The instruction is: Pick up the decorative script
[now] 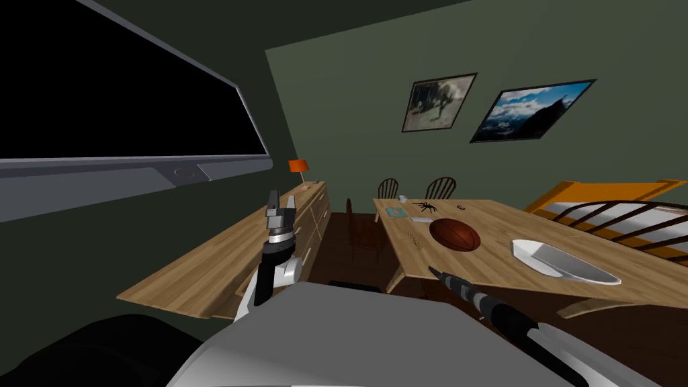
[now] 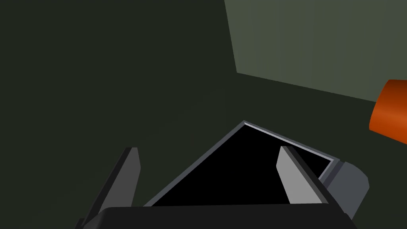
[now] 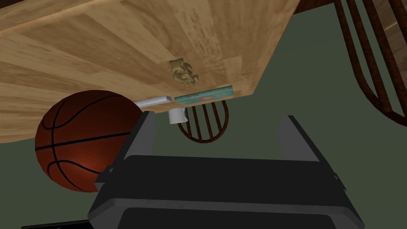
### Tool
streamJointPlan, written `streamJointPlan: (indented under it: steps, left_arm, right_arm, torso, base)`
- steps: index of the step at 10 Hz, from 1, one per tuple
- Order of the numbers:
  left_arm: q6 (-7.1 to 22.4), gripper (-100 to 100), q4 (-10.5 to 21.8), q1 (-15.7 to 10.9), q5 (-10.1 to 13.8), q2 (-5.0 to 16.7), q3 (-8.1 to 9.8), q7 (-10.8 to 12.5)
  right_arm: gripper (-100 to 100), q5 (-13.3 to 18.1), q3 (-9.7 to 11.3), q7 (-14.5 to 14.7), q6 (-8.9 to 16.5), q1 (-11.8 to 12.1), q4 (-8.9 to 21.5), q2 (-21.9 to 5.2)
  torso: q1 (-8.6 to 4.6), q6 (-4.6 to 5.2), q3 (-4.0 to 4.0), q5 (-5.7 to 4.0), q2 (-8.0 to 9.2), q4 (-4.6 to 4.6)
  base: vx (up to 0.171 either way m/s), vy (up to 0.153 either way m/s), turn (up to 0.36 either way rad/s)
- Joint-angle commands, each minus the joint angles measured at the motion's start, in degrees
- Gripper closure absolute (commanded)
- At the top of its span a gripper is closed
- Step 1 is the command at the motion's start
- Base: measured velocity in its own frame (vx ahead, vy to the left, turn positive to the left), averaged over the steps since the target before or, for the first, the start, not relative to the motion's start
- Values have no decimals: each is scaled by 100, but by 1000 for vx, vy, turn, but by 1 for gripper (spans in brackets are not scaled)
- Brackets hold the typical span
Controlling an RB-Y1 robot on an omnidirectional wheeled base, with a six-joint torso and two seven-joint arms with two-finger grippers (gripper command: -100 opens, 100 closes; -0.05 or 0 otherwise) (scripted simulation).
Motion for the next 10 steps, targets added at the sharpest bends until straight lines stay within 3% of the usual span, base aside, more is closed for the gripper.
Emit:
streamJointPlan:
  steps: [1, 5, 10]
  left_arm:
    - [0, 0, 0, 0, 0, 0, 0, 0]
    - [0, 0, 0, 1, 0, 0, 1, 0]
    - [0, 0, 0, 1, 0, 0, 1, 0]
  right_arm:
    - [-100, 90, 123, 19, 9, -110, 260, 19]
    - [-100, 379, 518, -83, 145, -79, 798, -277]
    - [-100, 622, 956, -204, 159, -47, 1217, -341]
  torso:
    - [0, 0, 0, 0, 0, 0]
    - [-19, 1, -5, -4, -8, -2]
    - [-16, 3, -3, -5, -3, -1]
  base:
    - [158, -6, 37]
    - [217, -36, 136]
    - [232, -60, 117]
